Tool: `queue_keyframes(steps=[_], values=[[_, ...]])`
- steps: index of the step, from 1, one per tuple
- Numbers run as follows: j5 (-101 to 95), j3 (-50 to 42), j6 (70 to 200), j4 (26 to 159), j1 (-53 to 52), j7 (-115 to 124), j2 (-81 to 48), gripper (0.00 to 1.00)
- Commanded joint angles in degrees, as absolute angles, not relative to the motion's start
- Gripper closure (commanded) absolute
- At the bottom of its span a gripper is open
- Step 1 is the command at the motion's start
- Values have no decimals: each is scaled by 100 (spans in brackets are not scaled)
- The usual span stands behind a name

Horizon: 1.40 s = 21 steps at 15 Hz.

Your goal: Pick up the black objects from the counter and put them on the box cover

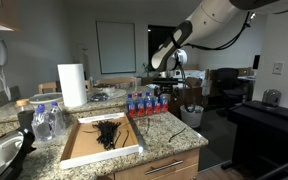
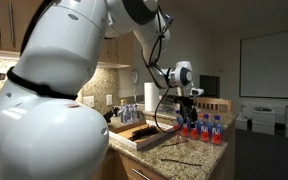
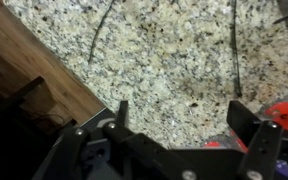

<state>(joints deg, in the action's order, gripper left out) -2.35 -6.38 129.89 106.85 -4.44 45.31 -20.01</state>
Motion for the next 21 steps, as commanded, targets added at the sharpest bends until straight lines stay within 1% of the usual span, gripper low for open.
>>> queue_keyframes(steps=[1,12,21], values=[[6,-556,13474,11488,-319,4442,-1791,0],[1101,-555,14685,12852,-127,4438,-1791,0],[1848,-381,15415,13034,57,4216,-2076,0]])
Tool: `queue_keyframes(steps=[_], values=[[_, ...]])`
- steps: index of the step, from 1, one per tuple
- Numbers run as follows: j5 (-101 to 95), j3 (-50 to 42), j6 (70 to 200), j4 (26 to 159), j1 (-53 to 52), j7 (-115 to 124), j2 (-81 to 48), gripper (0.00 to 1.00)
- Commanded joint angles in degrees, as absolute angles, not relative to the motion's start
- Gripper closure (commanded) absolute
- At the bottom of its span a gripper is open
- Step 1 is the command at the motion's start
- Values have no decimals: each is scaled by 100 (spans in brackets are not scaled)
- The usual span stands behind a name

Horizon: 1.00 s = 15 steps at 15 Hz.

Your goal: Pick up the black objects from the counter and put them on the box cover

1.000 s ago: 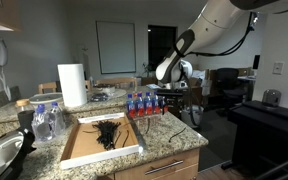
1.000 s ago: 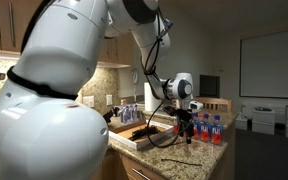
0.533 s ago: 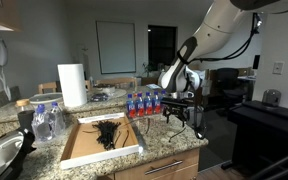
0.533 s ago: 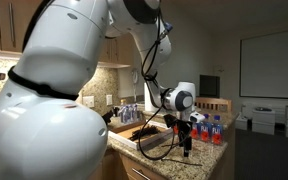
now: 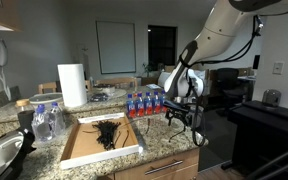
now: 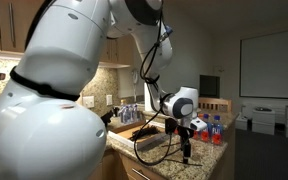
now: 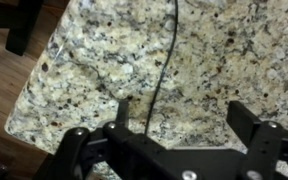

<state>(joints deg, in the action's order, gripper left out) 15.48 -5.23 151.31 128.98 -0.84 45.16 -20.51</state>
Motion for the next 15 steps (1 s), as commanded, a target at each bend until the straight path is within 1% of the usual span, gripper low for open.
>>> queue_keyframes(steps=[1,5,6,7,9,12,15], values=[[1878,-371,15437,13026,60,4211,-2124,0],[2053,-309,15448,13017,112,4117,-2267,0],[2075,-312,15511,13016,118,4084,-2308,22],[2063,-327,15618,13018,111,4069,-2341,26],[2033,-340,15792,13025,113,4043,-2350,39],[2044,-314,16055,13011,125,3958,-2363,60],[2128,-224,16261,13006,171,3845,-2386,79]])
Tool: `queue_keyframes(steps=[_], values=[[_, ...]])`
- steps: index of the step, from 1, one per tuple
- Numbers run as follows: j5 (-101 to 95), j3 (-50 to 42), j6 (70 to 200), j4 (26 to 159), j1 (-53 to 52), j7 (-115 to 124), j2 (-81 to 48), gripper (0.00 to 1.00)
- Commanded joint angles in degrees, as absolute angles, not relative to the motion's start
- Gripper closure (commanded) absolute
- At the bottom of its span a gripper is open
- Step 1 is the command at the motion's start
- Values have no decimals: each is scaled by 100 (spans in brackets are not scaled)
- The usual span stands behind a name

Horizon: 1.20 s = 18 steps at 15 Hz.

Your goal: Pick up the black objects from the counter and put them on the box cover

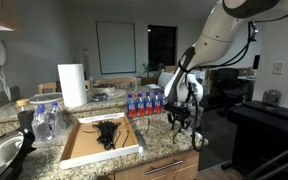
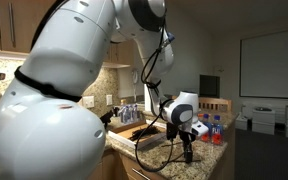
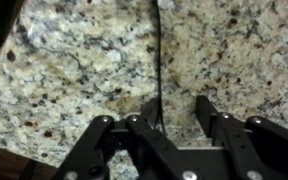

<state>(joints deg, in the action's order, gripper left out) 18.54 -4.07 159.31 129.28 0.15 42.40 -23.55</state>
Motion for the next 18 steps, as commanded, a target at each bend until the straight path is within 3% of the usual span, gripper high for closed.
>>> queue_keyframes(steps=[1,4,14,18], values=[[2163,-183,16313,13005,194,3798,-2394,85],[2357,-46,16410,12995,288,3596,-2403,99],[3130,450,16853,13076,608,2580,-2066,99],[3455,1080,16930,13019,1110,2066,-1893,99]])
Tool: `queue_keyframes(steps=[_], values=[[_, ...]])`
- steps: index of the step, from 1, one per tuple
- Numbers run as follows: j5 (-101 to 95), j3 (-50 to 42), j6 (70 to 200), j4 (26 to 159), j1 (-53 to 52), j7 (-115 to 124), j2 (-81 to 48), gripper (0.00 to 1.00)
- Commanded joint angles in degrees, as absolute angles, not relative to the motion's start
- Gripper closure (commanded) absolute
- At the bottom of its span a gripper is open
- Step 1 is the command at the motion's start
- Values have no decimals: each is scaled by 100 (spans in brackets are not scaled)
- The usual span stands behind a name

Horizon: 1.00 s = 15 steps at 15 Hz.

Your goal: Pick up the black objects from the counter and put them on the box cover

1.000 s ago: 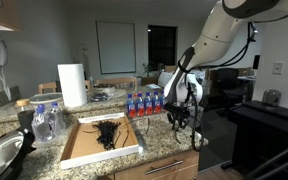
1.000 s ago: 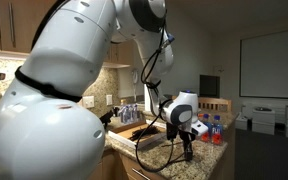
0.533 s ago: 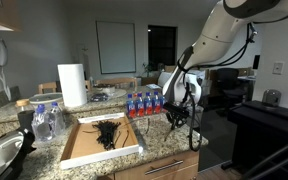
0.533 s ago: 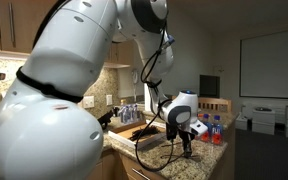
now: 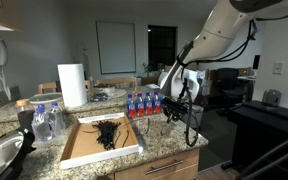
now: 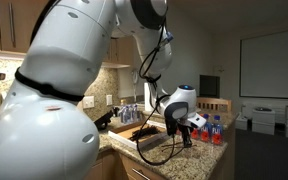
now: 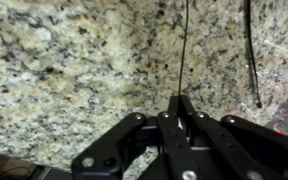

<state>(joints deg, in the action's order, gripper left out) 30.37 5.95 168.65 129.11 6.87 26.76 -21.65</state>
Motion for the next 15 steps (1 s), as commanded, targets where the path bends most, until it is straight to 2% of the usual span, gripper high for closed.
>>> queue_keyframes(steps=[1,5,9,13,14,15], values=[[3648,1313,16903,12979,1287,1830,-1831,99],[4609,2318,16754,12610,1964,668,-1731,99],[4913,2877,16477,12207,2113,58,-1818,99],[4370,2848,16234,12003,1636,625,-1937,99],[4446,2156,16137,11880,827,667,-1903,99],[4193,1972,16147,11811,539,913,-1948,99]])
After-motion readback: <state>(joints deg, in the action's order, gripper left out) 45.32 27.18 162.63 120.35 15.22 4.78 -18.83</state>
